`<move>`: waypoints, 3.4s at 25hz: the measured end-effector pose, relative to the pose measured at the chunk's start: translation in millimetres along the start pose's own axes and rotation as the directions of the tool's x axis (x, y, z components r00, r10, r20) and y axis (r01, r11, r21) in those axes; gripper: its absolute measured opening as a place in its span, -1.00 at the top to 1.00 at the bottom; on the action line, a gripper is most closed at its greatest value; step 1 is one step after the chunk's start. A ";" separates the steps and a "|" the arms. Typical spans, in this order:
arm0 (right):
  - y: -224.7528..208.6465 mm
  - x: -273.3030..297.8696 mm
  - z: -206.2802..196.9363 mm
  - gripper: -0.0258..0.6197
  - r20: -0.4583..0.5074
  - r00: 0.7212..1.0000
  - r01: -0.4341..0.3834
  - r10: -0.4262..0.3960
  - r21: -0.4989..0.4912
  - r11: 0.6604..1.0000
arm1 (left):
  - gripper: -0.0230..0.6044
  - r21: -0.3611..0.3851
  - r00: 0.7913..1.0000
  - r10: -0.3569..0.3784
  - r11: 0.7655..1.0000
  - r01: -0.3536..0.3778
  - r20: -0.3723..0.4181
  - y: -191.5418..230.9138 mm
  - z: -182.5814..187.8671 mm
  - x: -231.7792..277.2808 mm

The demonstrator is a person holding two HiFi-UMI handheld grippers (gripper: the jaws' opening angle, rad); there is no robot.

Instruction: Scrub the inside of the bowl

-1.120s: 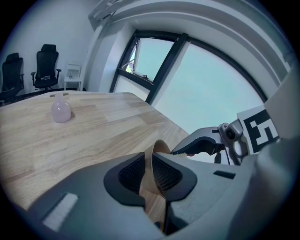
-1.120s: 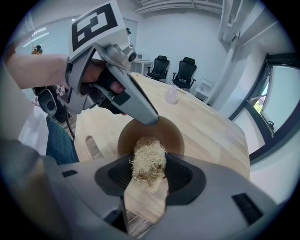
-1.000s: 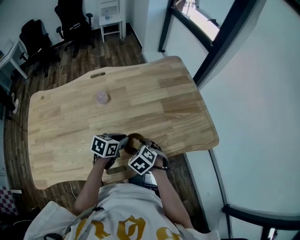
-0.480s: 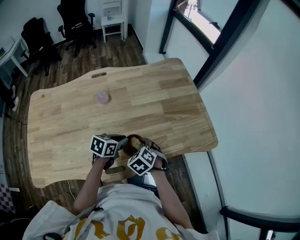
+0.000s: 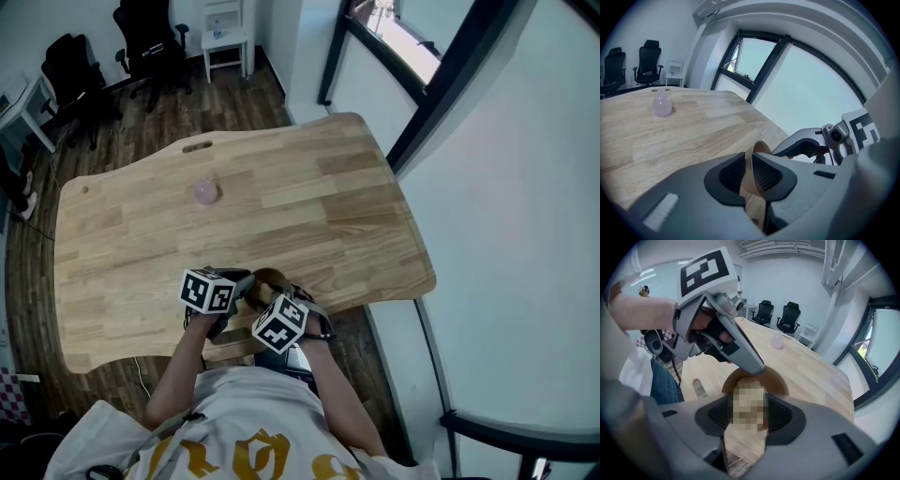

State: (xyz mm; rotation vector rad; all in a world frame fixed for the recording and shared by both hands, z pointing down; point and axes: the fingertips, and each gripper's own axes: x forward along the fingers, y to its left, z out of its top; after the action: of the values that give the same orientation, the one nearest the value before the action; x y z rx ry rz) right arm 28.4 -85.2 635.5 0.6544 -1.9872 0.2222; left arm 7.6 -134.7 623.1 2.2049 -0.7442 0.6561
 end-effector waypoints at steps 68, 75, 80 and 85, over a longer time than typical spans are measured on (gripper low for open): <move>-42.4 -34.9 5.0 0.35 0.266 0.946 0.028 -0.186 0.505 0.863 | 0.38 -0.372 0.931 0.253 0.917 -0.144 0.263 102.8 -22.6 -26.1; -36.0 -79.6 35.9 0.35 0.381 0.862 0.112 -0.334 0.499 0.859 | 0.93 -0.127 0.834 0.265 0.964 -0.232 0.484 57.4 25.1 -105.6; -27.9 -111.1 42.4 0.35 0.441 0.807 0.132 -0.393 0.513 0.848 | 0.93 0.039 0.800 0.230 0.953 -0.301 0.554 1.9 37.4 -142.2; -3.1 -138.6 19.3 0.35 0.468 0.787 0.111 -0.402 0.533 0.839 | 0.93 0.163 0.779 0.258 0.895 -0.415 0.571 -52.4 15.8 -159.6</move>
State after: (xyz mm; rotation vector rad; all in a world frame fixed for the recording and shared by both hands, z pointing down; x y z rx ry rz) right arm 65.5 -47.1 506.0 1.4625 -2.3856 0.3922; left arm -66.2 -66.3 487.7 2.5790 -1.4482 0.3088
